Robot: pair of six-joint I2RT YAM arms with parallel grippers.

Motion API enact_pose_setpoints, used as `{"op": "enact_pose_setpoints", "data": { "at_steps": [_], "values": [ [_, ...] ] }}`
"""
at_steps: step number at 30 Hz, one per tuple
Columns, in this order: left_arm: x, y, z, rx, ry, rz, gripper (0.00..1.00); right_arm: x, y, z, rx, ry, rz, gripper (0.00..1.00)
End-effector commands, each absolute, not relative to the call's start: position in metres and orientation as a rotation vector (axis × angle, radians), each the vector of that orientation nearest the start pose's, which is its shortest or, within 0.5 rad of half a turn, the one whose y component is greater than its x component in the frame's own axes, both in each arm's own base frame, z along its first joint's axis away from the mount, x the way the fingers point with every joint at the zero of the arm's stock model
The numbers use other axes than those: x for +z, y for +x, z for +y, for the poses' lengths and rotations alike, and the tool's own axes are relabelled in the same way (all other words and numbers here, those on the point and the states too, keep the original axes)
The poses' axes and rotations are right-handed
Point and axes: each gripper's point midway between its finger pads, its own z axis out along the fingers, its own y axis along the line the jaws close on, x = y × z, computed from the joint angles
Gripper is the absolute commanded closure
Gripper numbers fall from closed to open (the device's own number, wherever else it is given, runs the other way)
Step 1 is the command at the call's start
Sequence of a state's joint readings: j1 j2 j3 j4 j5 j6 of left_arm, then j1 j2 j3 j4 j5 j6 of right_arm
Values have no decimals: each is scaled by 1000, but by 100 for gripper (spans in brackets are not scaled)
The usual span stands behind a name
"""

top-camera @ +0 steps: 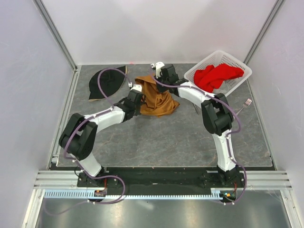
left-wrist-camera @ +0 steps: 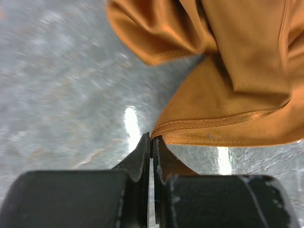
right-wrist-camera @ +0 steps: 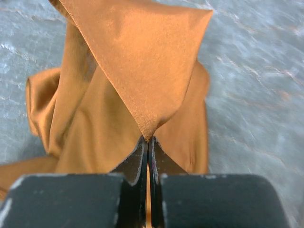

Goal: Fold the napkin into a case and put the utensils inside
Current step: Pick up the crumpled napkin from the center of the board, then flatten out the crumpled napkin at the center of the board.

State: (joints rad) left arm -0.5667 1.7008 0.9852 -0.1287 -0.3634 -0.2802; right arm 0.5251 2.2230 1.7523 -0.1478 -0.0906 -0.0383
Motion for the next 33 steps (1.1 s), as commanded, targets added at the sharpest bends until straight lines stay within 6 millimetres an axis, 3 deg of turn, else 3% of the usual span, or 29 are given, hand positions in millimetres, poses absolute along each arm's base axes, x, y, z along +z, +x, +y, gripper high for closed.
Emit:
{"op": "enact_pose_setpoints", "data": {
  "at_steps": [1, 2, 3, 4, 5, 6, 7, 8, 9, 10, 12, 13, 14, 16, 17, 20, 22, 24, 25, 27, 28, 29, 32, 33],
  "values": [
    [138, 374, -170, -50, 153, 2204, 98, 206, 497, 288, 305, -560, 2035, 100],
    [181, 364, -167, -111, 133, 2123, 98, 211, 489, 273, 251, -528, 2053, 100],
    [191, 351, -162, -129, 142, 2127, 98, 221, 476, 264, 241, -524, 2067, 100],
    [212, 340, -159, -168, 138, 2085, 98, 261, 460, 253, 248, -503, 2008, 100],
    [232, 331, -157, -211, 132, 2048, 98, 267, 447, 244, 235, -498, 2013, 100],
    [266, 308, -145, -261, 106, 1979, 98, 275, 433, 233, 216, -499, 2029, 100],
    [285, 296, -141, -300, 83, 1936, 98, 312, 414, 219, 212, -482, 1963, 100],
    [307, 283, -142, -372, 98, 1885, 98, 318, 398, 208, 200, -485, 1975, 100],
    [344, 257, -133, -450, 96, 1769, 98, 332, 385, 202, 212, -484, 1952, 100],
    [360, 242, -133, -505, 119, 1721, 98, 363, 360, 193, 241, -491, 1881, 100],
    [412, 195, -133, -664, 198, 1554, 98, 388, 325, 191, 279, -532, 1810, 100],
    [425, 177, -133, -714, 234, 1512, 98, 417, 300, 179, 312, -518, 1735, 100],
    [449, 154, -134, -782, 284, 1443, 98, 430, 281, 174, 350, -523, 1721, 100],
    [472, 124, -128, -850, 318, 1371, 98, 464, 245, 160, 419, -508, 1626, 100],
    [489, 101, -129, -905, 375, 1311, 98, 471, 230, 160, 470, -521, 1595, 100],
    [518, 65, -117, -948, 408, 1195, 98, 491, 189, 152, 598, -500, 1503, 100],
    [526, 59, -111, -953, 394, 1176, 98, 493, 174, 153, 667, -497, 1476, 100],
    [526, 60, -114, -976, 385, 1185, 98, 497, 176, 156, 743, -397, 1475, 100],
    [522, 67, -117, -979, 365, 1213, 98, 486, 186, 160, 753, -354, 1520, 100],
    [497, 106, -121, -946, 232, 1341, 98, 470, 210, 161, 737, -229, 1600, 100],
    [482, 124, -120, -921, 160, 1403, 98, 445, 230, 170, 714, -199, 1676, 100],
    [449, 161, -122, -839, 52, 1526, 98, 436, 246, 170, 674, -149, 1698, 100],
    [376, 219, -107, -595, -193, 1739, 98, 379, 302, 185, 547, -91, 1868, 100],
    [348, 240, -109, -507, -246, 1826, 98, 340, 331, 198, 490, -104, 1976, 100]
  ]
}}
